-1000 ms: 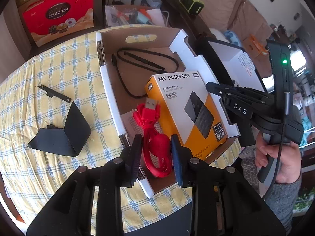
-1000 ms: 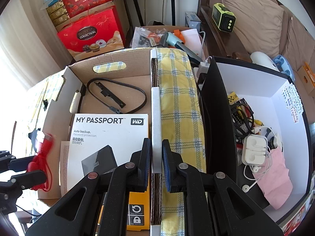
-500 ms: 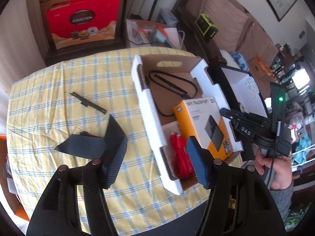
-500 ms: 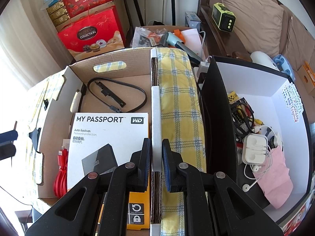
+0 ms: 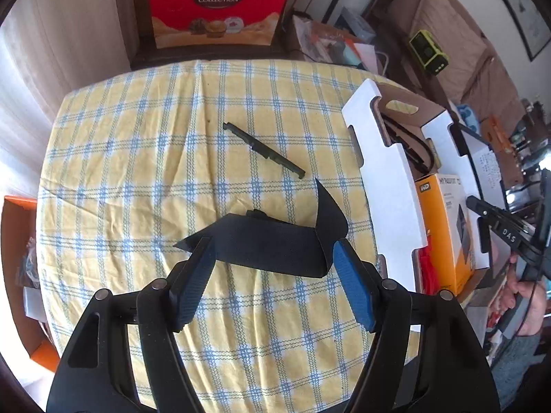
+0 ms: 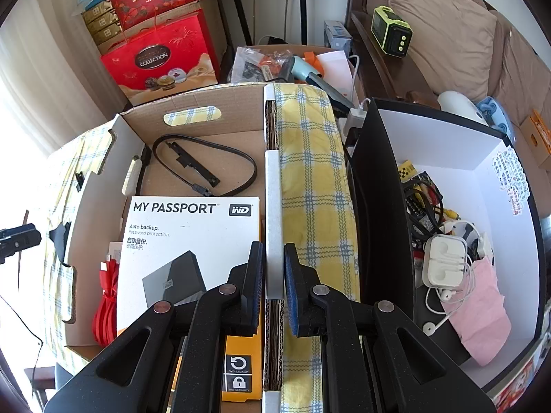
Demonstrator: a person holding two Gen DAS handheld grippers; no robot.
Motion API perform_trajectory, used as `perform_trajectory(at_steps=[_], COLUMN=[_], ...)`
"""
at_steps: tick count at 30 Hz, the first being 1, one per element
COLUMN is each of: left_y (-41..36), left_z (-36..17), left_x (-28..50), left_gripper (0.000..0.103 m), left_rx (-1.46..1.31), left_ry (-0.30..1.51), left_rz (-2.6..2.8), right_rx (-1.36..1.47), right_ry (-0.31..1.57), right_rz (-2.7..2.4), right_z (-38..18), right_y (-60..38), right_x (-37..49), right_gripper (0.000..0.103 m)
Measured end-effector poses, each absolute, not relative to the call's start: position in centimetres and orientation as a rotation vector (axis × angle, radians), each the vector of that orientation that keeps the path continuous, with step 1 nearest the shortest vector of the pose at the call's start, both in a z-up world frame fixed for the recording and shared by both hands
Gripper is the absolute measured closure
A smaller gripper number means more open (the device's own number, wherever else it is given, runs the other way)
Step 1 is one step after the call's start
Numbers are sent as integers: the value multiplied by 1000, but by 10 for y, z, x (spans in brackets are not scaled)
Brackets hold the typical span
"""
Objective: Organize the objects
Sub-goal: 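Grasp the black pouch with the left tool and lift it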
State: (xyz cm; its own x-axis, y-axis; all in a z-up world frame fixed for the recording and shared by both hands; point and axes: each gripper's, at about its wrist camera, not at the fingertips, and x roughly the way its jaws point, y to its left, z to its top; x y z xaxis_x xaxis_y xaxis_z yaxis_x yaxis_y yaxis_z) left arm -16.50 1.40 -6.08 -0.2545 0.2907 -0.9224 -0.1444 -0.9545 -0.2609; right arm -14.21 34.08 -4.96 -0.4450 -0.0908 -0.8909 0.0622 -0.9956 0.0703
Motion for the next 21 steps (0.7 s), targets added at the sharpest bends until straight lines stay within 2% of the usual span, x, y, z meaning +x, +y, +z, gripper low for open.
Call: perform_trajectory(at_steps=[6, 14, 15, 16, 17, 18, 21], left_y=[23, 61, 64, 66, 67, 67, 62], left_z=[-71, -82, -83, -85, -87, -89, -88], left_x=[-157, -146, -146, -147, -147, -149, -152], left_gripper=[33, 33, 36, 43, 58, 67, 82], left_rx=[-1721, -1689, -1683, -1685, -1692, -1704, -1697], left_ry=[-173, 4, 23, 43, 51, 45, -12], left_rz=[2255, 2260, 2274, 2284, 2286, 2280, 2277], right_rx=[1604, 1604, 1605, 1605, 1605, 1605, 1604], right_ry=[-40, -39, -39, -38, -39, -40, -40], right_rz=[-2596, -2596, -2597, -2597, -2597, -2597, -2597], right_z=[-49, -49, -49, -49, -49, -49, -49], right_y=[340, 340, 340, 341, 341, 341, 341], right_x=[-142, -142, -142, -142, -142, -142, -142], right_gripper=[91, 91, 91, 91, 91, 91, 91])
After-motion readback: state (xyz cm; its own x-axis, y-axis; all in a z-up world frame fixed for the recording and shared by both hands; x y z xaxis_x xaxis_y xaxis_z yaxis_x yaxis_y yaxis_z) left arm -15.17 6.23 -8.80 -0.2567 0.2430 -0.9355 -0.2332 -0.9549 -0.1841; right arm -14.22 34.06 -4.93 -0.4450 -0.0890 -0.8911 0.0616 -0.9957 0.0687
